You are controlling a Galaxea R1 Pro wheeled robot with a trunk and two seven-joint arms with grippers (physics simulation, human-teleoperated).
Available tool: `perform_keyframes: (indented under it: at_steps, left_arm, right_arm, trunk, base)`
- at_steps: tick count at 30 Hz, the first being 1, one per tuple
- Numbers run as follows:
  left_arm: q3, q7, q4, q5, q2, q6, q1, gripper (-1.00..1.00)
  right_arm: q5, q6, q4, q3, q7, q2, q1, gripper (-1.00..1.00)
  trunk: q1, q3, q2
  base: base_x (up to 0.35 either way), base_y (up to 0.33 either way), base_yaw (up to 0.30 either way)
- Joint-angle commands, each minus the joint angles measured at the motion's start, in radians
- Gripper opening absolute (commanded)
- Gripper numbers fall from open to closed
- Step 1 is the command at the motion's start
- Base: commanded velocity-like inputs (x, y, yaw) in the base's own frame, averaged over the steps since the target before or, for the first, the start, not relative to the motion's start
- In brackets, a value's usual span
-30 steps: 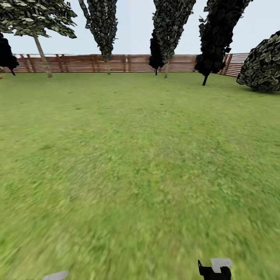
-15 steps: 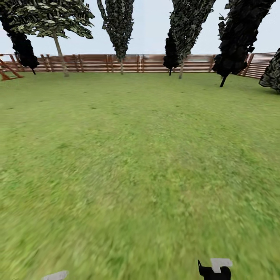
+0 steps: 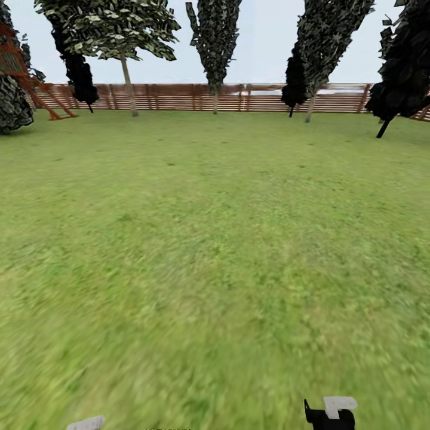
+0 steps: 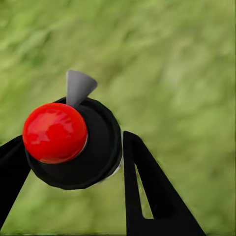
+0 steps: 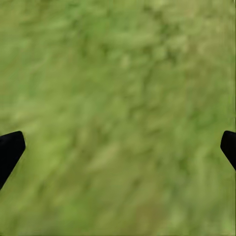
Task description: In the garden, pick up the pesticide atomizer on the floor and spray pesticide onto both trees until each tree trunk is fully covered.
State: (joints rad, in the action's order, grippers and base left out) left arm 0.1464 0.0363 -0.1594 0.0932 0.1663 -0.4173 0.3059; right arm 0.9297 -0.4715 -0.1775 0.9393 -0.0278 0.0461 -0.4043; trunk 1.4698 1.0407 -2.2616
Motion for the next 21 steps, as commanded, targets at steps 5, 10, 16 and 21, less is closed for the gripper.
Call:
perform_keyframes:
  at_steps: [5, 10, 16, 21]
  left_arm:
    - [-0.001, 0.004, 0.001, 0.010, 0.000, -0.003, 0.001, -1.00]
    - [0.000, 0.004, 0.001, 0.011, 0.001, -0.003, 0.001, -1.00]
    - [0.001, 0.004, 0.001, 0.011, 0.002, -0.003, 0.001, -1.00]
    - [0.001, 0.004, 0.001, 0.011, 0.004, -0.003, 0.001, -1.00]
  right_arm:
    - [0.011, -0.004, 0.001, 0.007, -0.003, 0.000, -0.001, 1.00]
    - [0.011, -0.004, 0.001, 0.007, -0.003, 0.000, -0.001, 1.00]
    - [0.011, -0.004, 0.001, 0.007, -0.003, 0.000, -0.001, 1.00]
    - [0.011, -0.004, 0.001, 0.007, -0.003, 0.000, -0.001, 1.00]
  trunk:
    - [0.000, 0.001, 0.000]
    - [0.000, 0.001, 0.000]
    - [0.000, 0.001, 0.000]
    - [0.000, 0.001, 0.000]
  base:
    - [0.001, 0.000, 0.273]
    - [0.237, 0.000, 0.274]
    - [0.331, 0.076, 0.274]
    - [0.300, 0.182, 0.274]
